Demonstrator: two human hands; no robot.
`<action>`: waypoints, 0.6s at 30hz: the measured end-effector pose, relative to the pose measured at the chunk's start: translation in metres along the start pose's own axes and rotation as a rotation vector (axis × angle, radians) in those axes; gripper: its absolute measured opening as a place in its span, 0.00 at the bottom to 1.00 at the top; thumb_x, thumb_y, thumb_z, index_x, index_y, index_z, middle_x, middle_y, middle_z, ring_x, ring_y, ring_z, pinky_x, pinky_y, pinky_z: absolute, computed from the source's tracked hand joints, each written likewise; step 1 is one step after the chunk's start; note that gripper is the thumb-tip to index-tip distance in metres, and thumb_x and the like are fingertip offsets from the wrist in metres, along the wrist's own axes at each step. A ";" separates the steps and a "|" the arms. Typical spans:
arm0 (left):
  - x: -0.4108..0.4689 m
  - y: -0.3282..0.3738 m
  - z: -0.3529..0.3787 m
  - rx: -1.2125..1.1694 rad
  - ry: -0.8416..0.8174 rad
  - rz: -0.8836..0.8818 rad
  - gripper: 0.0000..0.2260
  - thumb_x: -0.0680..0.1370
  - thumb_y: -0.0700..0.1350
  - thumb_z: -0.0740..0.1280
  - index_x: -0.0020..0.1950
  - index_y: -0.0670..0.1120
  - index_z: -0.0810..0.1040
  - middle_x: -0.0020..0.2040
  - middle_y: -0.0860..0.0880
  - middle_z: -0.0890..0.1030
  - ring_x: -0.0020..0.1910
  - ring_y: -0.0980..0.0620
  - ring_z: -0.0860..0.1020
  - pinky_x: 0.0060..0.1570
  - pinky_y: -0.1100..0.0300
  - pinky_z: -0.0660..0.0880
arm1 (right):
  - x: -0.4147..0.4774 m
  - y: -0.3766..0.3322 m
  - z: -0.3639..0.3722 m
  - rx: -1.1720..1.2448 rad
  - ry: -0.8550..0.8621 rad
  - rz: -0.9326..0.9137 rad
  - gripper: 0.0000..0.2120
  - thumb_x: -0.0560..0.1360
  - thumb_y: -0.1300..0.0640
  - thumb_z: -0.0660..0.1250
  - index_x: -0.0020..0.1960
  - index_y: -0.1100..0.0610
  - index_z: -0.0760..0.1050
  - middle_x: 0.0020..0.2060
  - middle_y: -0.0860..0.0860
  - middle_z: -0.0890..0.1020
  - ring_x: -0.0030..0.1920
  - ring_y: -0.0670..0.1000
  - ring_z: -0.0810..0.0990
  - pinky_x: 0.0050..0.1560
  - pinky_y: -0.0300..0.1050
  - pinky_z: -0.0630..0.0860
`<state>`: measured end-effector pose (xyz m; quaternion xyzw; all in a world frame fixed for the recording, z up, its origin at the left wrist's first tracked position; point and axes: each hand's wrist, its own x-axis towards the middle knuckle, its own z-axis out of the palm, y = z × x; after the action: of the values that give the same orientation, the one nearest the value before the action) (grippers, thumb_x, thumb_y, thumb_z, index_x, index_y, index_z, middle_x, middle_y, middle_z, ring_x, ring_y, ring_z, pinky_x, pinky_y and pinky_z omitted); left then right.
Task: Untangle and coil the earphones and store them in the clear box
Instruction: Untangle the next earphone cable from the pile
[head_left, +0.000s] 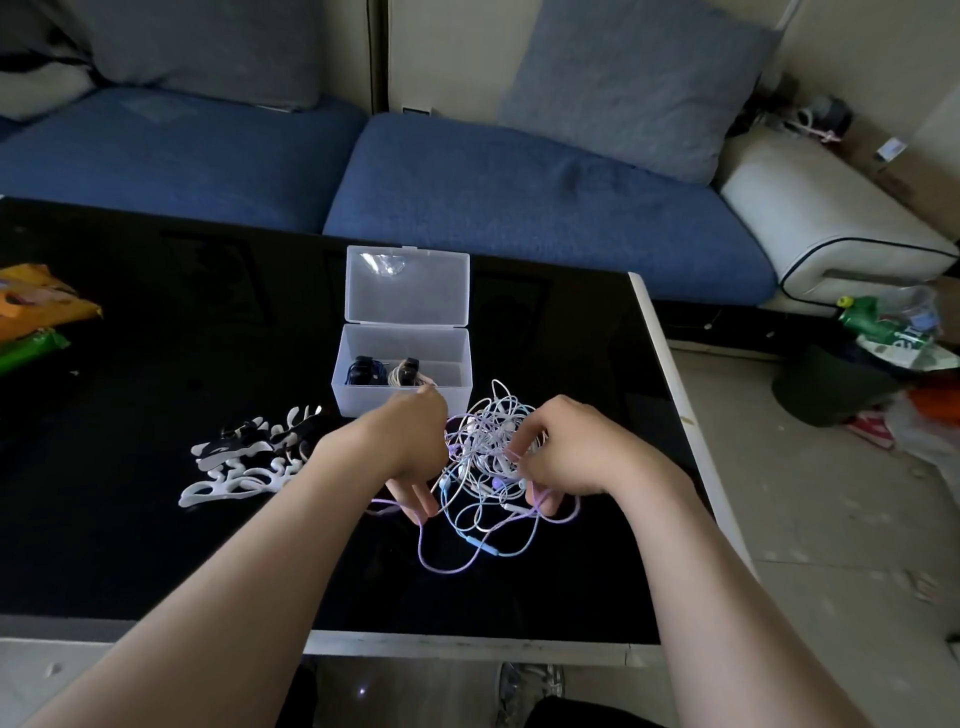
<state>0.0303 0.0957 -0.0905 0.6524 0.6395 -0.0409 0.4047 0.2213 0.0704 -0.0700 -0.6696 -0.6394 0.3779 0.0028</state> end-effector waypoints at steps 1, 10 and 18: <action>0.002 -0.002 0.004 0.017 0.005 -0.007 0.24 0.82 0.32 0.61 0.77 0.36 0.60 0.63 0.35 0.81 0.50 0.39 0.87 0.55 0.44 0.84 | 0.001 0.000 0.000 0.000 0.001 -0.004 0.06 0.81 0.61 0.66 0.51 0.55 0.82 0.35 0.52 0.88 0.34 0.51 0.88 0.44 0.42 0.85; 0.013 -0.009 0.011 -0.015 -0.138 -0.076 0.21 0.80 0.31 0.58 0.71 0.45 0.64 0.45 0.39 0.88 0.38 0.40 0.88 0.43 0.49 0.86 | 0.003 0.000 0.002 -0.047 -0.046 0.002 0.10 0.77 0.66 0.68 0.52 0.54 0.84 0.42 0.51 0.88 0.38 0.47 0.87 0.40 0.38 0.81; 0.012 -0.003 0.003 0.028 0.259 0.067 0.11 0.84 0.45 0.57 0.51 0.42 0.78 0.38 0.41 0.84 0.27 0.44 0.83 0.32 0.53 0.83 | 0.008 0.007 0.001 -0.047 0.025 0.006 0.08 0.72 0.61 0.76 0.47 0.50 0.84 0.43 0.49 0.86 0.44 0.48 0.86 0.41 0.41 0.80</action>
<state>0.0312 0.1028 -0.1012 0.6789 0.6637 0.0482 0.3104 0.2257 0.0756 -0.0781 -0.6760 -0.6461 0.3545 -0.0062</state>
